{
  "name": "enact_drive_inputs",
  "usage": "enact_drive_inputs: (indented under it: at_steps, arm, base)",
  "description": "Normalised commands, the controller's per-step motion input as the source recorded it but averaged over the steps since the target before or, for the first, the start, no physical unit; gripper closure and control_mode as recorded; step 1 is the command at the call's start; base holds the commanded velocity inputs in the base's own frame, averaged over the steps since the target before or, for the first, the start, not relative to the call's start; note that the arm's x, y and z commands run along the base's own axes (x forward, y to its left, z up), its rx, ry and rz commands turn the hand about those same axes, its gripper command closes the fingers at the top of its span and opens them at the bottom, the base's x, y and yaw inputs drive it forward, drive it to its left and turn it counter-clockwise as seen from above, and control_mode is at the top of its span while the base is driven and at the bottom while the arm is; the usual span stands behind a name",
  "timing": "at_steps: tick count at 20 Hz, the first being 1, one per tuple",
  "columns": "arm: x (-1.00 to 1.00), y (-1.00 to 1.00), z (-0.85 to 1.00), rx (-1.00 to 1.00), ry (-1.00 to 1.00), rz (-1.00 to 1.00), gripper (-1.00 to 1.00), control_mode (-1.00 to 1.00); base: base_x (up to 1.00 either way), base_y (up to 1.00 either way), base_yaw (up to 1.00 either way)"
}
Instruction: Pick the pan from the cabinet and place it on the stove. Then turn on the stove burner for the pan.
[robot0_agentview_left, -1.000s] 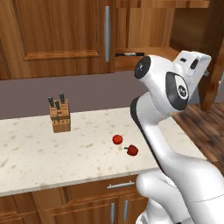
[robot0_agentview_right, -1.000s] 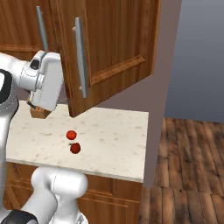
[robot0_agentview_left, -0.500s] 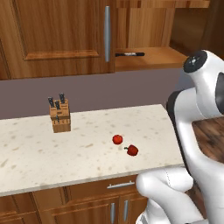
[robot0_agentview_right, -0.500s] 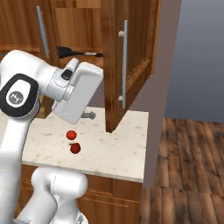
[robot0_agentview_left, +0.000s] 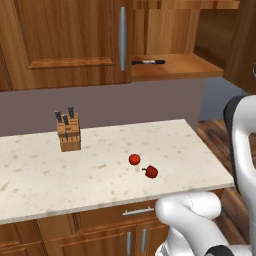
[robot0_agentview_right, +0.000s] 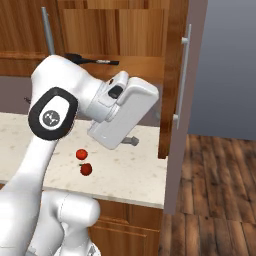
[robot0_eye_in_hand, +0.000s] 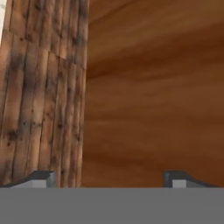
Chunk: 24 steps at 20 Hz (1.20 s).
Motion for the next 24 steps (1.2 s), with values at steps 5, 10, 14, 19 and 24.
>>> enact_drive_inputs:
  at_steps: [5,10,14,19,24]
  arm:
    - [-0.09,-0.17,-0.17,0.02,0.00,0.00,-1.00,-1.00]
    - [-0.44,0.17,-0.02,0.00,-0.01,0.00,-1.00,-1.00]
    - [-0.41,0.65,-0.07,0.01,-0.05,0.00,-1.00,-1.00]
    - [-0.22,0.90,-0.09,0.00,-0.07,0.02,-1.00,-1.00]
    - [-0.04,1.00,-0.02,0.03,-0.13,0.05,-1.00,-1.00]
  base:
    - [0.00,0.00,0.00]
    - [0.00,0.00,0.00]
    - [0.00,0.00,0.00]
    - [0.00,0.00,0.00]
    - [0.00,0.00,0.00]
